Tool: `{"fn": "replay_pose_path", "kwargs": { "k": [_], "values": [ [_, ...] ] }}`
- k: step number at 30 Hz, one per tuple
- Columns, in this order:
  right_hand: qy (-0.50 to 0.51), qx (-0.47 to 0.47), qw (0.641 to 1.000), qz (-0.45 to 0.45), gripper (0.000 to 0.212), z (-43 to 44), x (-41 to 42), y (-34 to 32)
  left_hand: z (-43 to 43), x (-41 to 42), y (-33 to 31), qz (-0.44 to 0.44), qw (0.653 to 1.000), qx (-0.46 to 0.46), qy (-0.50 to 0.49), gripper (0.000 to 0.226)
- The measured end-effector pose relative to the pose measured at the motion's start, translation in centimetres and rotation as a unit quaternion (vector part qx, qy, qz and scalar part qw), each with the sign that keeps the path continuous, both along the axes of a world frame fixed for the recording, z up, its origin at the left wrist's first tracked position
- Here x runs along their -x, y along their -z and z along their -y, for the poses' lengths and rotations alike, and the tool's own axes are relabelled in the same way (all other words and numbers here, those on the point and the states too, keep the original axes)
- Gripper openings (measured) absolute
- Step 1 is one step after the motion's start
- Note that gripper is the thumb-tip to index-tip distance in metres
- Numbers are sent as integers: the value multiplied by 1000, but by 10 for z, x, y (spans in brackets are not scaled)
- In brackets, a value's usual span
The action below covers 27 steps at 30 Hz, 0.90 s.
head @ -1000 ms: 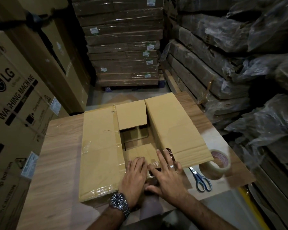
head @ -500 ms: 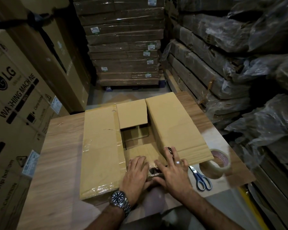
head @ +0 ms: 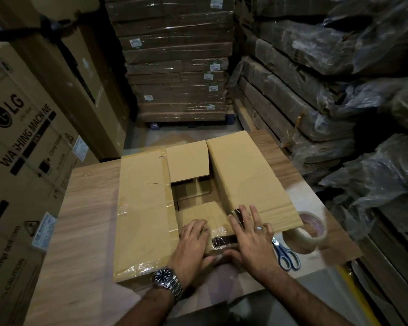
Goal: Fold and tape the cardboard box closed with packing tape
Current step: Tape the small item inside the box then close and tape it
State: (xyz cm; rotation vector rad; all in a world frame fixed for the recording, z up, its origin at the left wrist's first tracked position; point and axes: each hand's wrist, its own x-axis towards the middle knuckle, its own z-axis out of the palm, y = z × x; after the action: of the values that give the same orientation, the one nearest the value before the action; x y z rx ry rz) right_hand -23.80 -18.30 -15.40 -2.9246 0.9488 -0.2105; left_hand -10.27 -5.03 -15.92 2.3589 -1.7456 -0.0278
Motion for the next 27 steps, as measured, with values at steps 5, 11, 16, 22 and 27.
{"fn": "replay_pose_path", "kwargs": {
  "k": [5,11,16,22,27],
  "values": [
    [13,-2,1000,7,108,-2,4,-2,-1,2,-5,-4,1000,-5,-3,68],
    [24,-9,1000,6,110,-4,4,-6,-1,3,-9,-17,1000,-16,-3,71],
    [-4,-4,1000,0,110,-8,-10,-9,1,4,-8,-19,999,-32,-4,72],
    [23,2,1000,-7,107,5,6,-7,3,6,-14,-15,999,-42,-6,75],
    [32,22,999,15,101,14,16,-12,0,7,-15,-22,998,-52,-15,76]
  ]
}}
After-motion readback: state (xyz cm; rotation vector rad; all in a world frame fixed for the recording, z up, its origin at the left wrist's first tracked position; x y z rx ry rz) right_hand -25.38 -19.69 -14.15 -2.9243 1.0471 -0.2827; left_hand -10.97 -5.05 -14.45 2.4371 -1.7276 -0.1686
